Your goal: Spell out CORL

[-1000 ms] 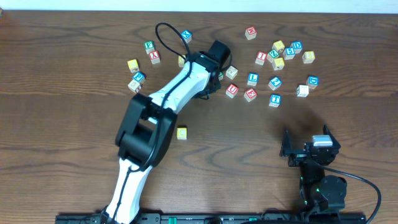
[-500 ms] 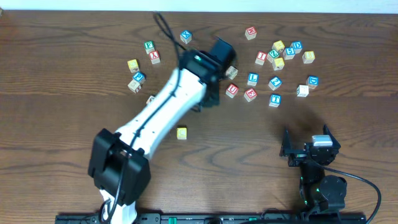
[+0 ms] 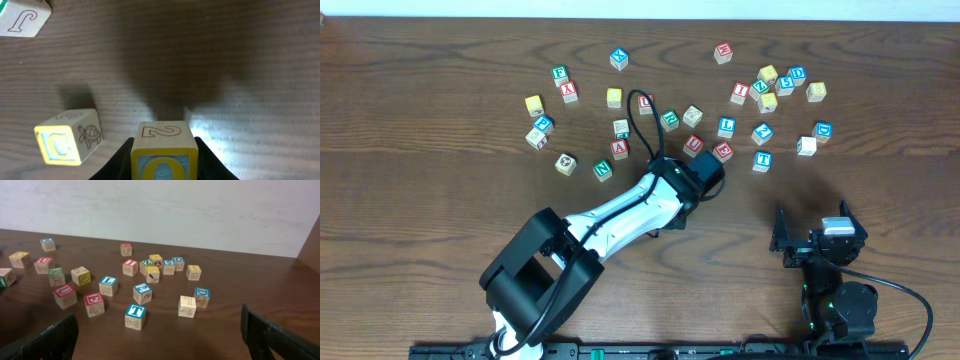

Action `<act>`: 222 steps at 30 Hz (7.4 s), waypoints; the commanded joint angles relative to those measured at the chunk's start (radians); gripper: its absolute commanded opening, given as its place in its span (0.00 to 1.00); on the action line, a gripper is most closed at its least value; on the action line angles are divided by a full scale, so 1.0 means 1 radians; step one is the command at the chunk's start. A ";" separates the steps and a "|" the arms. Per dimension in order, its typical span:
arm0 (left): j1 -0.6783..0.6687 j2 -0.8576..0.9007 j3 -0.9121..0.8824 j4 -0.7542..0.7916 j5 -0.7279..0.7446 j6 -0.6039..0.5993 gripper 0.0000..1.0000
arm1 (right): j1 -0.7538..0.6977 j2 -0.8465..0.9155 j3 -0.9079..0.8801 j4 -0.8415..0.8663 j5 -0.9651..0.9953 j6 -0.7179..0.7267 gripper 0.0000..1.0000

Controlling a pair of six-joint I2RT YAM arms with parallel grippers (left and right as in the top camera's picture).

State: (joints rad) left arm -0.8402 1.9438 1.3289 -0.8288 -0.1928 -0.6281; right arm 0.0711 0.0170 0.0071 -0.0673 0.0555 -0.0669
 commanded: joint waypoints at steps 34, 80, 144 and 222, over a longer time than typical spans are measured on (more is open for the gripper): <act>0.093 0.010 -0.165 0.158 0.081 -0.100 0.08 | -0.006 -0.005 -0.002 -0.004 -0.003 -0.002 0.99; 0.093 0.010 -0.271 0.180 0.119 -0.129 0.45 | -0.006 -0.005 -0.002 -0.004 -0.003 -0.002 0.99; 0.102 -0.369 -0.249 0.191 0.035 0.026 0.78 | -0.006 -0.005 -0.002 -0.004 -0.003 -0.002 0.99; 0.338 0.430 0.603 0.238 0.311 1.136 0.91 | -0.006 -0.005 -0.002 -0.004 -0.003 -0.002 0.99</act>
State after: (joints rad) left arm -0.5068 2.3550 1.9137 -0.5903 0.1062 0.4984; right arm 0.0711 0.0174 0.0071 -0.0673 0.0551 -0.0669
